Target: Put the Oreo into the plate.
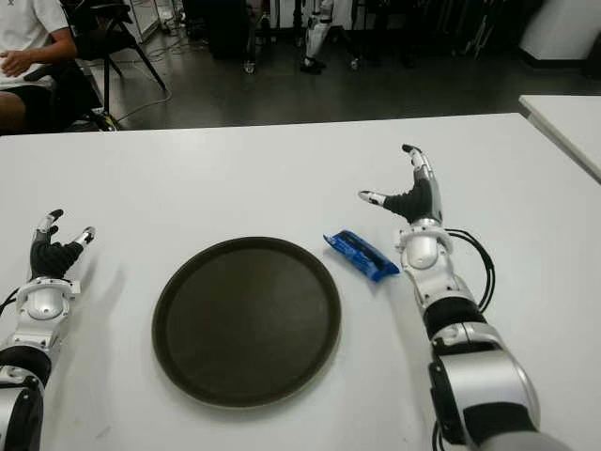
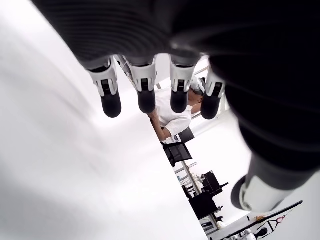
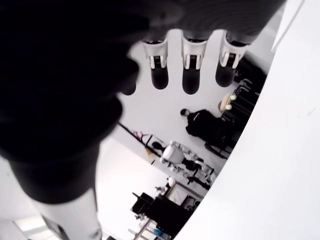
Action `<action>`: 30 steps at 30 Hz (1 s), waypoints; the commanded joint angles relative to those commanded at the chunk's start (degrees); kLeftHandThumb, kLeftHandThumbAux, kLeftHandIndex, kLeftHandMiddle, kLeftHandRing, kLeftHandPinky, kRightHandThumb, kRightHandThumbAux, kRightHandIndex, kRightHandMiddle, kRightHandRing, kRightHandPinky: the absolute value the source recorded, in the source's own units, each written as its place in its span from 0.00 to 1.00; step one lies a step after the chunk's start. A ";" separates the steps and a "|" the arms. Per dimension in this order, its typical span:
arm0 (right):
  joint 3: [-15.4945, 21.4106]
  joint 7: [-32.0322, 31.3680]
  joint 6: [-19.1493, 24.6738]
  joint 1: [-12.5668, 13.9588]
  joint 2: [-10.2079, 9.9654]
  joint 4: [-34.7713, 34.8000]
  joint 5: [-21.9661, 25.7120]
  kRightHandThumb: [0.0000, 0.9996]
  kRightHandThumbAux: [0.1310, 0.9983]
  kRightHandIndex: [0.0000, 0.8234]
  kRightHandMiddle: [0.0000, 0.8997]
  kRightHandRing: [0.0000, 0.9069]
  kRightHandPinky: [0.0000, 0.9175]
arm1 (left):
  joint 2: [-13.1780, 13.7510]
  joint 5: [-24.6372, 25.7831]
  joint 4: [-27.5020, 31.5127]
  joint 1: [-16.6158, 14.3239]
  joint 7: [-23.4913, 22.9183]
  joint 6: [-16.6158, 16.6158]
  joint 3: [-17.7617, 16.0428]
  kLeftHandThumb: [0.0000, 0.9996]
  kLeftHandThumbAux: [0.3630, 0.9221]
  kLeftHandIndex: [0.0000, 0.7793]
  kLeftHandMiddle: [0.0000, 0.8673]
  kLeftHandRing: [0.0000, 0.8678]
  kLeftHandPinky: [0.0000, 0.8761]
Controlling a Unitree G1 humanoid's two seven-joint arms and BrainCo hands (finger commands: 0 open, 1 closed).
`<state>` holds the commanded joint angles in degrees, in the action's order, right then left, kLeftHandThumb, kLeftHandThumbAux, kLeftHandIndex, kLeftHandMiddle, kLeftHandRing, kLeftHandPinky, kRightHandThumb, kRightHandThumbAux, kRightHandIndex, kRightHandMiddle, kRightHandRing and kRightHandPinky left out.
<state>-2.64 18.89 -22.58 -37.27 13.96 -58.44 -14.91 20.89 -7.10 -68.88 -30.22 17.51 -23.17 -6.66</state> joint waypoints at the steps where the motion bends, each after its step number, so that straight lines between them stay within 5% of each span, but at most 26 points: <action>1: -0.01 -0.15 0.00 0.16 0.03 0.38 -0.04 0.00 0.80 0.11 0.10 0.10 0.08 | -0.02 0.04 -0.01 0.00 -0.01 0.00 -0.03 0.00 0.48 0.00 0.00 0.00 0.01; 16: -2.80 -2.98 1.18 4.98 2.30 11.03 -4.10 0.00 0.73 0.12 0.09 0.08 0.07 | -0.01 -0.22 -0.06 0.02 0.29 0.15 0.07 0.00 0.44 0.00 0.00 0.00 0.01; 30: -6.64 -12.00 18.07 10.64 4.48 30.67 -10.35 0.00 0.67 0.08 0.07 0.05 0.01 | -0.29 -0.04 -0.28 -0.17 0.83 0.68 -0.22 0.00 0.45 0.00 0.00 0.00 0.02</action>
<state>-9.28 6.89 -4.51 -26.63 18.43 -27.78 -25.27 20.59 -7.14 -69.17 -30.38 18.35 -22.49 -6.88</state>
